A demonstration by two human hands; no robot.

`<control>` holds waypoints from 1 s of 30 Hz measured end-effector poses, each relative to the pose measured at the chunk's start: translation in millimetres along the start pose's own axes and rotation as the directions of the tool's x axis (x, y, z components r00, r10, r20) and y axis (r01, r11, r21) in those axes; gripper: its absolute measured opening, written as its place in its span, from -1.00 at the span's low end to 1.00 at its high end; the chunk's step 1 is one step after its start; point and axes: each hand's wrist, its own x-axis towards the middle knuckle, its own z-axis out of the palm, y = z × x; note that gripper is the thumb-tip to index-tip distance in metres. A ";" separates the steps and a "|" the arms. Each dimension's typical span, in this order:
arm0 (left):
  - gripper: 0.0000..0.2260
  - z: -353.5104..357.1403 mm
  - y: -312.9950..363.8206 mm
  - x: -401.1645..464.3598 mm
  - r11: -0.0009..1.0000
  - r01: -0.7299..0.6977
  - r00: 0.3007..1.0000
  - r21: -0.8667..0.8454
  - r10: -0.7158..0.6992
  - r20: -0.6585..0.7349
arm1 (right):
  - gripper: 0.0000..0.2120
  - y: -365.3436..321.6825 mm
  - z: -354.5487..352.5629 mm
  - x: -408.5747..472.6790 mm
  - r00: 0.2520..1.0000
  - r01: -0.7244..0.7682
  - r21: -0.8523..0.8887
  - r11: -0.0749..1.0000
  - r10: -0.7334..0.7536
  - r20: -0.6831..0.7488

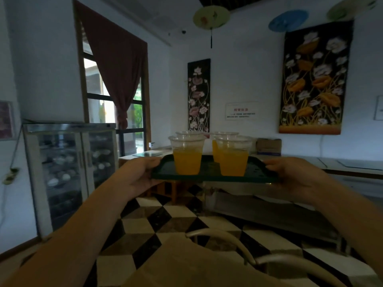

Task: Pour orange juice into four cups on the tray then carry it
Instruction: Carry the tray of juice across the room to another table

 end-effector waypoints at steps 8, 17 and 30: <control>-0.80 1.7 -21.7 99.1 0.997 0.076 0.988 0.007 -0.076 0.132 | -0.66 20.0 1.5 60.9 0.984 -0.010 -0.006 1.000 0.009 -0.175; -0.73 0.9 -37.2 210.0 0.979 0.183 0.938 0.084 -0.200 0.284 | -0.74 39.3 14.4 98.5 0.952 -0.012 -0.012 1.000 0.008 -0.306; -0.77 65.9 -89.5 275.0 0.952 0.269 0.870 0.147 -0.306 0.386 | -0.75 65.2 -42.5 129.5 0.891 -0.031 -0.103 0.994 -0.019 -0.453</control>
